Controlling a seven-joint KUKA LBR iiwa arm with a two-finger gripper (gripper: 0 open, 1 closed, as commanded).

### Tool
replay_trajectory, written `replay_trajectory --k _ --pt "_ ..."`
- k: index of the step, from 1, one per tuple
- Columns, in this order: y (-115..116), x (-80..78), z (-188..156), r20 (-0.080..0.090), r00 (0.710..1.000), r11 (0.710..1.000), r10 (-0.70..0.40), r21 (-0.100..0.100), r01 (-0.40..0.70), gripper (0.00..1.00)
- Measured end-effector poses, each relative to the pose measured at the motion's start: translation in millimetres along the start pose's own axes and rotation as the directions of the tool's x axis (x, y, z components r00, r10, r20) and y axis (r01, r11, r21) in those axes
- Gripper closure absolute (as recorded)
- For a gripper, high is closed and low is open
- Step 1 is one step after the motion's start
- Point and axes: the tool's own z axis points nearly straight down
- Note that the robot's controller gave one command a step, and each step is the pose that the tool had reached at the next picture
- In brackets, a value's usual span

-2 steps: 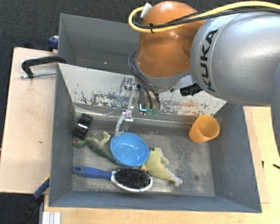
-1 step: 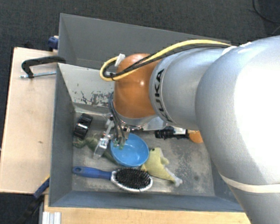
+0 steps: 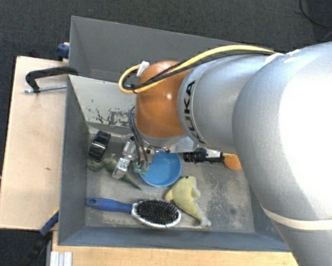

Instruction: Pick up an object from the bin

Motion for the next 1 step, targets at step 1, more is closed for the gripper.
replay_trajectory --k 1 --pt "-10.3 -9.6 -134.4 0.012 1.0 1.0 -0.004 -0.004 0.004 1.0"
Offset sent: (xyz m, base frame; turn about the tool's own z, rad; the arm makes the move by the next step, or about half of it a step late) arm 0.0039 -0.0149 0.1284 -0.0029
